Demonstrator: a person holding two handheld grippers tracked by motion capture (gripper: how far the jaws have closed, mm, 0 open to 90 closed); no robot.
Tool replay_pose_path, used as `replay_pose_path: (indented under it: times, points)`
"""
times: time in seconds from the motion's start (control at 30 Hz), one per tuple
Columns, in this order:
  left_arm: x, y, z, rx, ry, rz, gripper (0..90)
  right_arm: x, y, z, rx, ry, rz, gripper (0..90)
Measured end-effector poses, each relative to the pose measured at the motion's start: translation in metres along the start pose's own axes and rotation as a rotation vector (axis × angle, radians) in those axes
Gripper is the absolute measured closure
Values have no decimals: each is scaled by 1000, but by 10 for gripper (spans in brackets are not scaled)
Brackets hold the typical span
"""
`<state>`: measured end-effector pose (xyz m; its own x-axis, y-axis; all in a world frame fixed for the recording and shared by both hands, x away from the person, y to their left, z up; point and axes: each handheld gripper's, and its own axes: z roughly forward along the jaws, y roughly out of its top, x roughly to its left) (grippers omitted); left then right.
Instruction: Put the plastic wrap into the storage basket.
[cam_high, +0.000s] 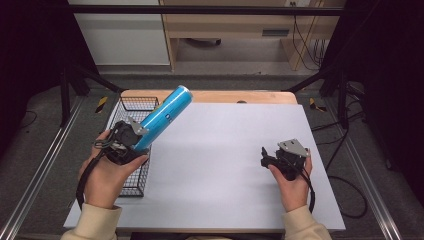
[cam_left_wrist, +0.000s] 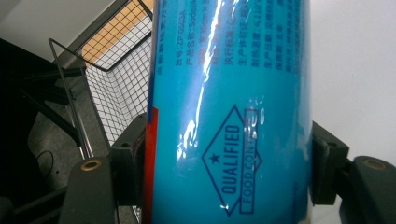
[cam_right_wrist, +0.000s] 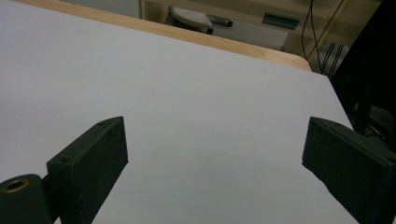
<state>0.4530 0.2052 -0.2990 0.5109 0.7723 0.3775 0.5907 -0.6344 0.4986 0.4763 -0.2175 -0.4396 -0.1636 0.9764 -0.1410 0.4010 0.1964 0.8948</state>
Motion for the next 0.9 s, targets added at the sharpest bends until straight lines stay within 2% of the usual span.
replay_pose_path:
  times: [0.23, 0.3, 0.43, 0.5, 0.6, 0.67, 0.8, 0.9]
  points:
    - [2, -7, 13, 27, -32, -13, 317, -3, -2, 5, 18, -24, -10, 71]
    - [1, -10, 16, 33, -34, -23, 316, -2, -2, 6, 24, -18, -12, 71]
    - [0, -20, 16, 50, -30, -53, 317, -2, -2, 4, 20, -11, -10, 71]
    - [-1, -24, 15, 48, -13, -56, 317, -2, -1, 2, 13, -7, -10, 72]
    - [-1, -31, 13, 72, -9, -93, 317, -3, -1, 0, 8, -9, -13, 73]
    - [-2, -35, 12, 79, -7, -103, 318, -3, -1, -1, 9, -6, -11, 73]
    - [-4, -41, 10, 95, 11, -99, 318, -2, -1, -1, 8, 1, -17, 72]
    - [-4, -46, 10, 96, 7, -104, 317, -1, 0, 0, 2, 23, -18, 70]
